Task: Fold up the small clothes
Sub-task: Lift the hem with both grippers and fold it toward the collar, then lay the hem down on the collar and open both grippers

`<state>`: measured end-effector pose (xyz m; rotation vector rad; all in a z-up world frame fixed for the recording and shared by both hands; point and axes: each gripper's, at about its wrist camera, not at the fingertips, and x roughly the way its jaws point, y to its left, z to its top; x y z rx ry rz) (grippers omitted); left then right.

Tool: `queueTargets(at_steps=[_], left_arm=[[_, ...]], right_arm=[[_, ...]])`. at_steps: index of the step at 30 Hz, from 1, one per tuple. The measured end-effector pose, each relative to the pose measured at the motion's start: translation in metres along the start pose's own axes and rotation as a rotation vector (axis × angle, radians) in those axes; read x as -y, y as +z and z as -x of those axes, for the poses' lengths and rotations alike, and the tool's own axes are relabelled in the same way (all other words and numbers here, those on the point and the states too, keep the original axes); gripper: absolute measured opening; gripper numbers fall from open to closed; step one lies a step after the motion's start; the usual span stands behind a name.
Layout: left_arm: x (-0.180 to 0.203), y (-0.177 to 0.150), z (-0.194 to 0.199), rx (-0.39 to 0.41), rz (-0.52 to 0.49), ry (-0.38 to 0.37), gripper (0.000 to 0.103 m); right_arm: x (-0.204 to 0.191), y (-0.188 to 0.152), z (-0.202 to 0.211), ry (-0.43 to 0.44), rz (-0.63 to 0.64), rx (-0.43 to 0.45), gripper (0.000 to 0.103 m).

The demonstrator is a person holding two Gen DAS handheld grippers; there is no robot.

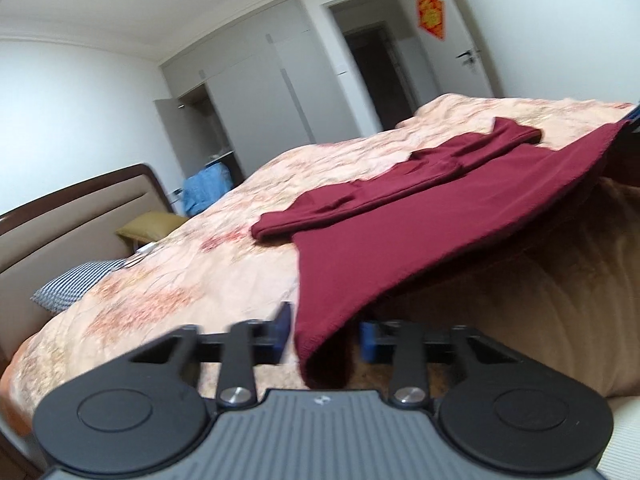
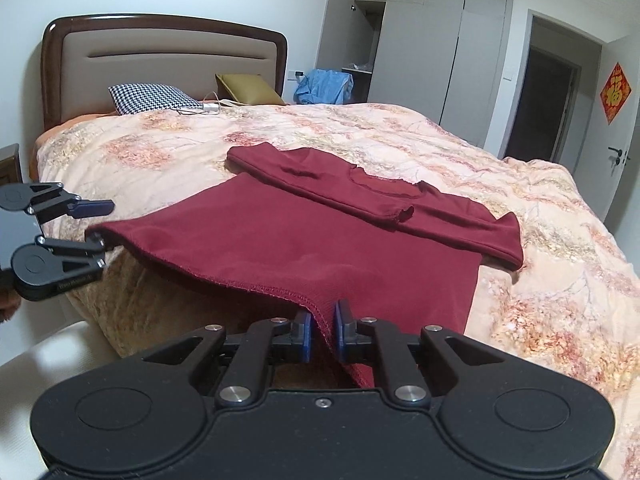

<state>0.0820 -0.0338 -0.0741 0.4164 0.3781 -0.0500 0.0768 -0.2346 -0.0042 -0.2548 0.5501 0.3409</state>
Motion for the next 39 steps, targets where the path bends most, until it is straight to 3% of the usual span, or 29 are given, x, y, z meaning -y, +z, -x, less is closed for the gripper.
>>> queueTargets(at_steps=[2,3,8,12,18,23,27,33,39], left_arm=[[0.0,0.002,0.004,0.016,-0.012,-0.025,0.008],[0.0,0.003,0.006,0.024,-0.01,-0.037,0.006],[-0.004,0.008,0.021,0.071,0.008,-0.052,0.004],[-0.011,0.015,0.044,0.114,0.019,-0.057,0.004],[-0.019,0.011,0.094,0.134,0.03,-0.088,0.004],[-0.027,-0.001,0.15,0.107,0.062,-0.159,0.004],[-0.028,-0.013,0.178,0.054,0.08,-0.2,0.004],[-0.041,0.004,0.176,0.063,0.129,-0.198,0.004],[-0.061,0.061,0.139,0.103,0.08,-0.223,0.004]], right_arm=[[-0.002,-0.002,0.001,-0.009,0.01,0.007,0.009],[-0.003,-0.004,0.001,-0.014,0.017,0.009,0.008],[-0.009,-0.015,0.006,-0.043,0.055,-0.004,0.006],[-0.023,-0.019,0.024,-0.076,0.156,0.019,0.005],[-0.03,-0.024,0.068,-0.032,0.184,0.01,0.005],[-0.038,-0.032,0.12,0.065,0.18,-0.063,0.005],[-0.051,-0.04,0.147,0.067,0.193,-0.103,0.005],[-0.058,-0.038,0.145,0.029,0.224,-0.096,0.005],[-0.034,0.001,0.136,0.035,0.353,-0.006,0.006]])
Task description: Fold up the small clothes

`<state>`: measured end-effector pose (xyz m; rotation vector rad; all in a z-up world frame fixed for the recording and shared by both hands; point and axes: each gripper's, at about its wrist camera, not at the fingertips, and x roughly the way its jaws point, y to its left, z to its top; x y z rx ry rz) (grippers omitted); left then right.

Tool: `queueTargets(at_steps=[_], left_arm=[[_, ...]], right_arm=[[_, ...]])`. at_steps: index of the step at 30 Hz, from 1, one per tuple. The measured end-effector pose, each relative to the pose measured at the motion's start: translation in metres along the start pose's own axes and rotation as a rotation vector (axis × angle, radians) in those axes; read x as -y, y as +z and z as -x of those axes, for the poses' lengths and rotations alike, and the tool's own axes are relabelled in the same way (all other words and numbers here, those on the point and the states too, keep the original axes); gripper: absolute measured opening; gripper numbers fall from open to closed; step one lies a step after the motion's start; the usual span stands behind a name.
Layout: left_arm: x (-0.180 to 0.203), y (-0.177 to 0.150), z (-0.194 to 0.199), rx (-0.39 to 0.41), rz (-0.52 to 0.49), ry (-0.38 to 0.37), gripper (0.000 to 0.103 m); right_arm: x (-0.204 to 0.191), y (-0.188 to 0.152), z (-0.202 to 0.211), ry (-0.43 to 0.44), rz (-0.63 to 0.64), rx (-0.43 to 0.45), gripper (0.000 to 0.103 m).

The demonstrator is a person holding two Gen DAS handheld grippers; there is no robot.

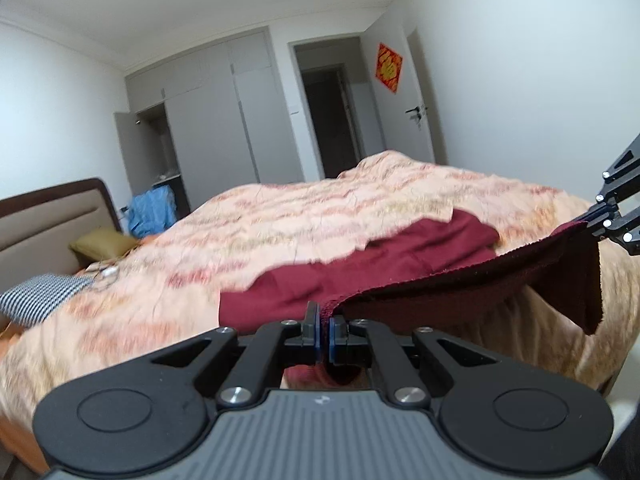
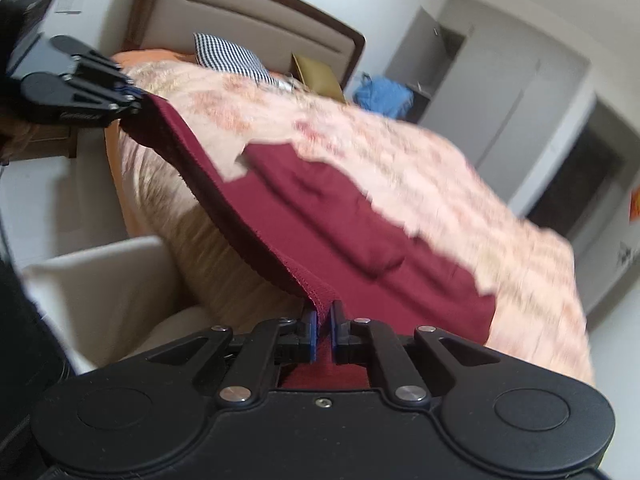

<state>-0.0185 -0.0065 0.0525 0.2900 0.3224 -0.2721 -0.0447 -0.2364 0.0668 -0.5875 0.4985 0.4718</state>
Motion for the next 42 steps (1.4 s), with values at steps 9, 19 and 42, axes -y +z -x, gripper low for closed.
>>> queueTargets(at_steps=[9,19,42], left_arm=[[-0.044,0.099,-0.12,-0.01,-0.086,-0.037,0.004],[-0.088,0.125,-0.294,-0.136,-0.014,-0.052,0.004],[-0.142,0.031,-0.399,-0.384,0.463,-0.055,0.093]], right_arm=[[0.135,0.061,-0.087,0.015,-0.041,0.108,0.007],[0.249,0.087,-0.256,0.123,-0.234,0.038,0.008],[0.268,0.02,-0.363,0.116,-0.516,-0.049,0.098]])
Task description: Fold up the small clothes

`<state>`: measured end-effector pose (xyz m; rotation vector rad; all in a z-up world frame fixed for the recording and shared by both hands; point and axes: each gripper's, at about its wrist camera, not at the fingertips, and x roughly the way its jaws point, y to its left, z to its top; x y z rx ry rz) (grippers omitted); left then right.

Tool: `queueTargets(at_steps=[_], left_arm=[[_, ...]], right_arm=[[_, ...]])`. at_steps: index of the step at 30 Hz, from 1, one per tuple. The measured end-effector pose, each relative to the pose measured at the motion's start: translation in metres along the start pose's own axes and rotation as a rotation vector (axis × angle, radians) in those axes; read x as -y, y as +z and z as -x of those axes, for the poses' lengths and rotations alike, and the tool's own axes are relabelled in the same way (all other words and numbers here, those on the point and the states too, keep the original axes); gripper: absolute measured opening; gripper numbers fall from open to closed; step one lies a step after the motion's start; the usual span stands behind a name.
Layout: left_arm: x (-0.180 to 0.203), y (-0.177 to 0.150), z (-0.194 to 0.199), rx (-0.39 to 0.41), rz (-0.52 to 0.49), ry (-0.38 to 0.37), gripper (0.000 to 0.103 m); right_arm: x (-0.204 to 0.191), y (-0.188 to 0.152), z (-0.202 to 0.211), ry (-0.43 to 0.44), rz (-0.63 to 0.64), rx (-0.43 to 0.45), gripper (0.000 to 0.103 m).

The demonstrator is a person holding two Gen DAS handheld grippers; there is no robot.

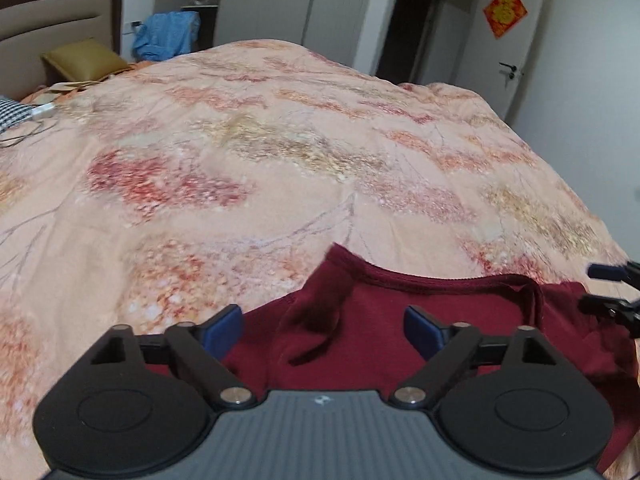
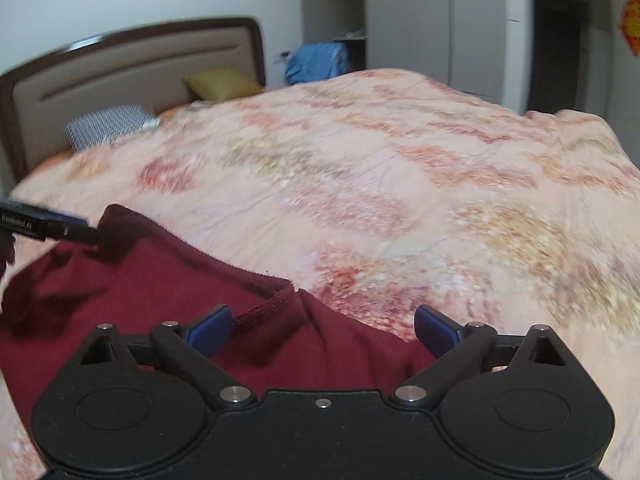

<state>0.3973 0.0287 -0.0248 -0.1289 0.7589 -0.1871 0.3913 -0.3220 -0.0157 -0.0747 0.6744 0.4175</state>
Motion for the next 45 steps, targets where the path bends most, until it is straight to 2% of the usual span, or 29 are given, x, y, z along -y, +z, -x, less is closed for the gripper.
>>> queueTargets(at_steps=[4,7,11,15,18,22,27,32,37,41,43,45], left_arm=[[0.003,-0.02,0.013,0.023,-0.043,0.05,0.098],[0.005,-0.042,0.012,0.022,-0.052,0.08,0.099],[0.002,-0.066,0.003,0.016,-0.018,0.122,0.099],[0.006,-0.079,0.002,0.069,-0.032,0.141,0.101],[0.011,-0.084,-0.001,0.081,-0.059,0.163,0.102],[0.011,-0.086,-0.002,0.089,-0.06,0.161,0.103],[0.005,-0.087,-0.002,0.086,-0.042,0.144,0.103],[0.007,-0.083,0.002,0.071,-0.035,0.152,0.103],[0.011,-0.083,0.027,0.075,0.049,0.147,0.103],[0.016,-0.095,0.06,0.113,0.092,0.167,0.103],[0.018,-0.103,0.076,0.105,0.125,0.184,0.103],[0.019,-0.113,0.091,0.083,0.17,0.203,0.103]], right_arm=[[-0.017,-0.021,0.03,0.001,0.069,0.021,0.101],[-0.041,-0.047,0.039,0.005,0.187,-0.017,0.101],[-0.067,-0.077,0.03,-0.115,0.364,-0.044,0.099],[-0.051,-0.071,0.024,-0.186,0.265,0.033,0.099],[-0.019,-0.057,0.018,-0.324,0.124,0.09,0.099],[0.029,-0.054,0.015,-0.51,-0.084,0.08,0.099],[0.05,-0.064,0.024,-0.576,-0.143,0.069,0.099],[0.026,-0.077,0.05,-0.552,-0.112,0.141,0.102],[-0.019,-0.097,0.084,-0.518,-0.109,0.185,0.102],[-0.047,-0.131,0.094,-0.567,-0.081,0.157,0.102],[-0.052,-0.148,0.089,-0.607,-0.068,0.091,0.102],[-0.053,-0.164,0.092,-0.615,-0.114,0.1,0.102]])
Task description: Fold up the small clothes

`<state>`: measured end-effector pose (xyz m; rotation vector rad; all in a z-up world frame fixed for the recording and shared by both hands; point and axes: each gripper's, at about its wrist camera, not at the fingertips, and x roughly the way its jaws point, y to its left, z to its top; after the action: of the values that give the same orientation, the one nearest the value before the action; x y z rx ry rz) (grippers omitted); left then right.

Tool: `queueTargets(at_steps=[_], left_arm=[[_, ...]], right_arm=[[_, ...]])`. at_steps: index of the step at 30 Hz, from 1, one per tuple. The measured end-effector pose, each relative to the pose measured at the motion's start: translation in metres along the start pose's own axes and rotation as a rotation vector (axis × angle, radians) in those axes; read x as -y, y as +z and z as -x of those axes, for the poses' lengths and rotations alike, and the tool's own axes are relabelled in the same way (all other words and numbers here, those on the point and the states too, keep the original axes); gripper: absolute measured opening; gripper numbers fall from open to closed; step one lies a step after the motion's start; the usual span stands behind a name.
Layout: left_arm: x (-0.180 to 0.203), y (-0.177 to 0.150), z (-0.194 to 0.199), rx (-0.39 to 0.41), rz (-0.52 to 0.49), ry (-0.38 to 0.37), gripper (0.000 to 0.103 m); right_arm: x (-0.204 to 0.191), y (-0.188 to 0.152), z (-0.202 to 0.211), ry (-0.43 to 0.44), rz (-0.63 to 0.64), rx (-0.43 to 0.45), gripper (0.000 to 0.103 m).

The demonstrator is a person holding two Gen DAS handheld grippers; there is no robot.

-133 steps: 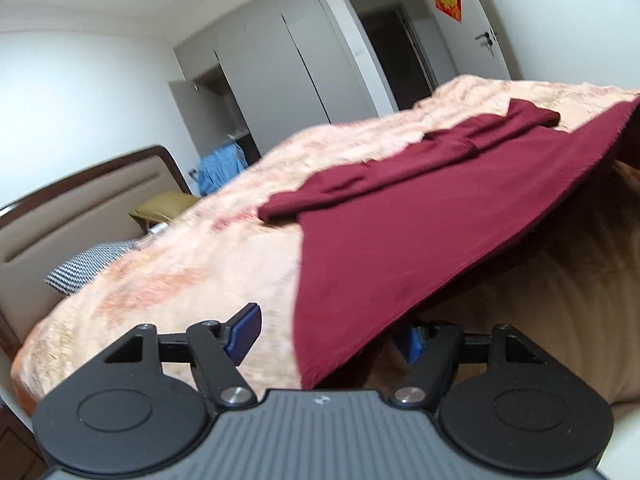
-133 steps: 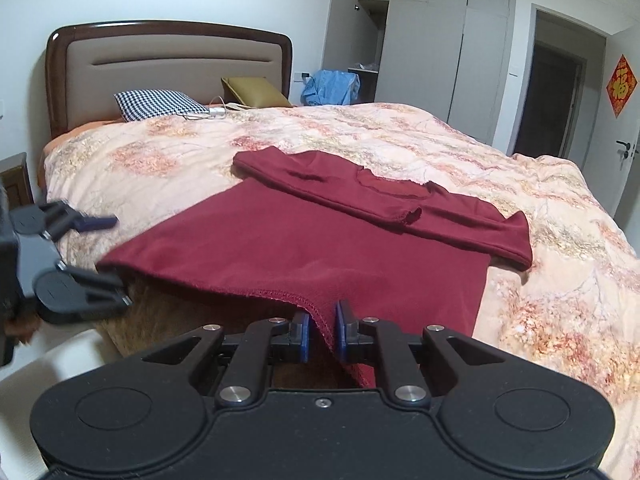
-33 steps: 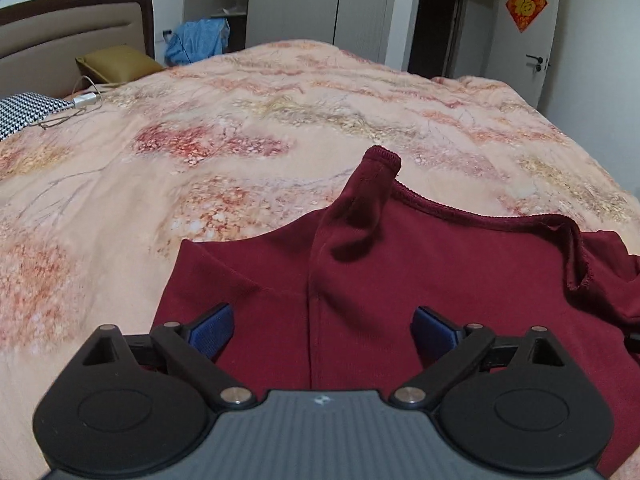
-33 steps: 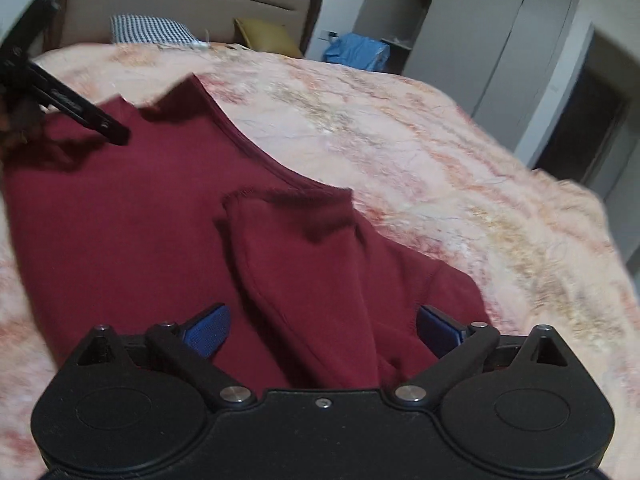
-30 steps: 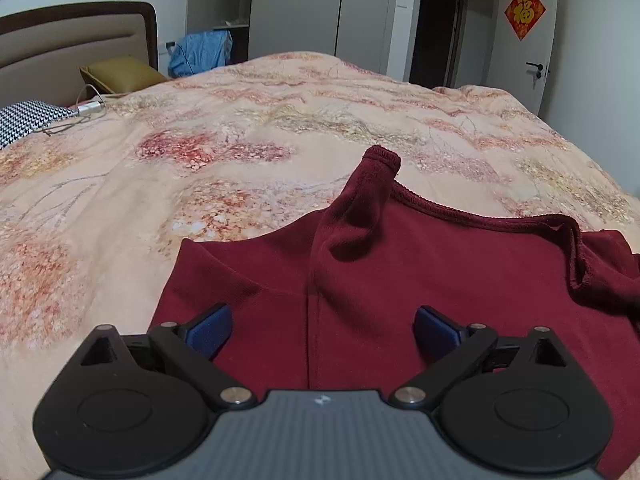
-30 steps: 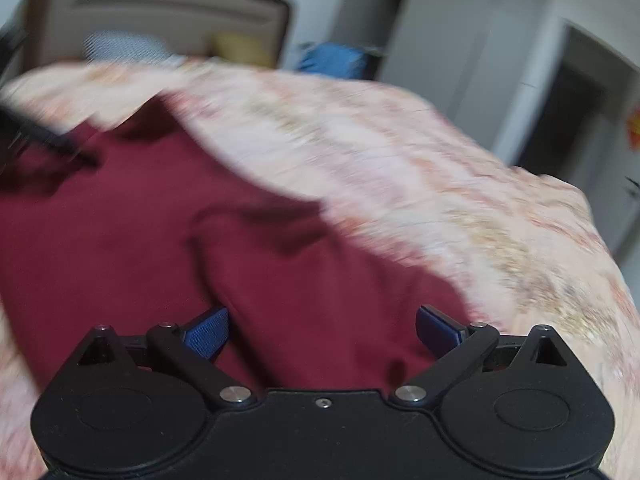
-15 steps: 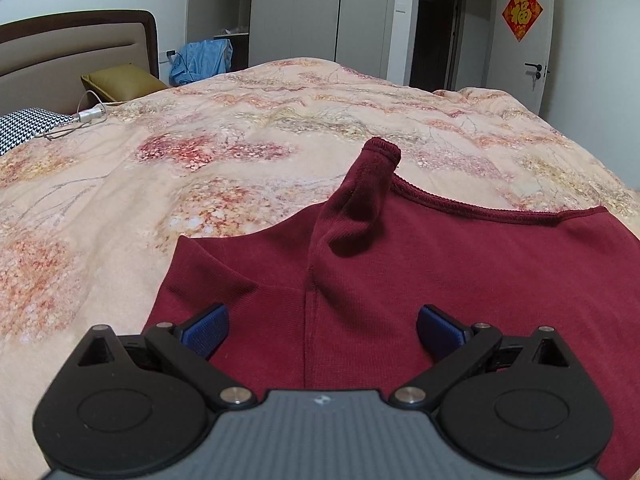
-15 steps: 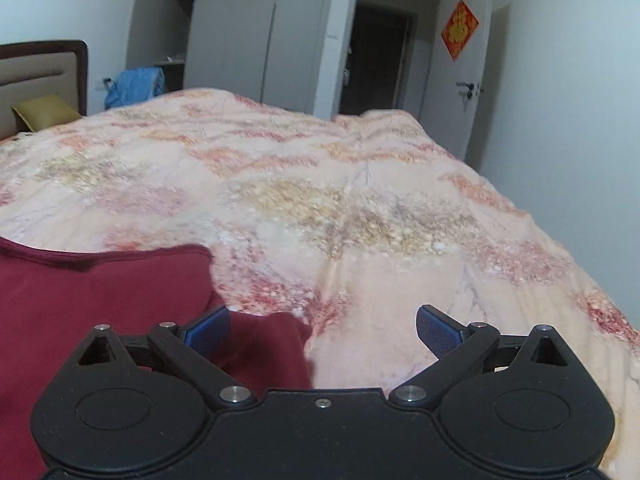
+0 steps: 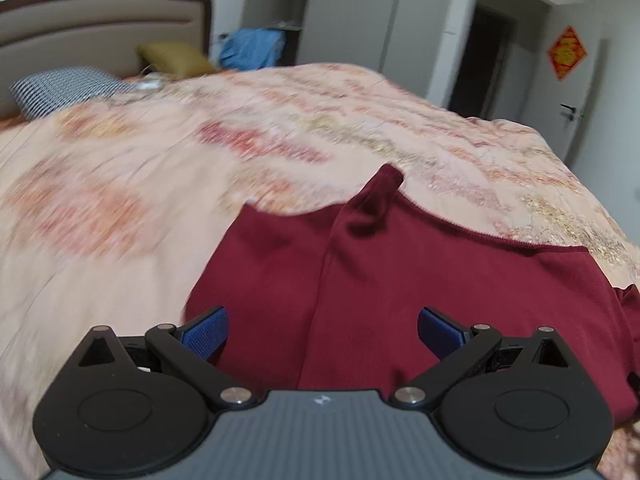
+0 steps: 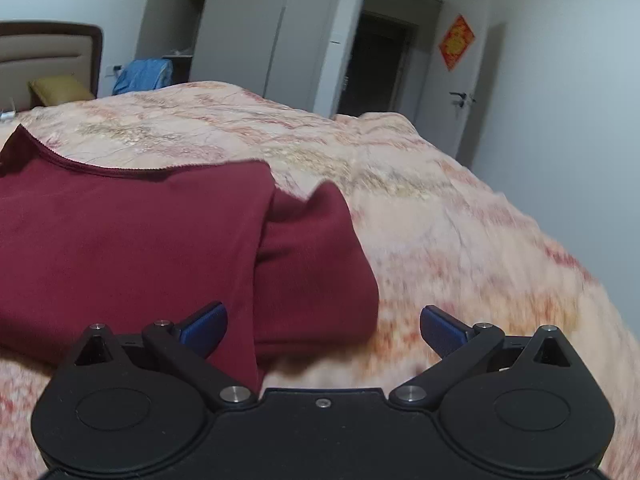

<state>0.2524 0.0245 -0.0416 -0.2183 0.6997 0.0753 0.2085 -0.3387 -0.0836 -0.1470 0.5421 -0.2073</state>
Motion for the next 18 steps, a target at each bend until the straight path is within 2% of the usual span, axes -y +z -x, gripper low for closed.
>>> queueTargets(at_steps=[3,5,8,13,18], left_arm=[[-0.007,-0.014,0.022,-0.035,0.077,0.029,0.103],[-0.012,-0.022,0.037,-0.054,0.12,0.042,0.103],[-0.015,-0.032,0.058,-0.067,0.157,0.06,0.103],[-0.01,-0.041,0.091,-0.052,0.143,0.06,0.103],[-0.003,-0.045,0.112,-0.031,0.124,0.046,0.103]], right_arm=[[0.008,-0.016,0.002,0.022,-0.111,0.011,0.102],[0.016,-0.022,-0.004,0.055,-0.187,-0.012,0.103],[0.026,-0.026,-0.007,0.107,-0.263,-0.022,0.103],[0.029,-0.036,0.001,0.125,-0.302,0.031,0.103],[0.032,-0.04,0.008,0.112,-0.321,0.047,0.103]])
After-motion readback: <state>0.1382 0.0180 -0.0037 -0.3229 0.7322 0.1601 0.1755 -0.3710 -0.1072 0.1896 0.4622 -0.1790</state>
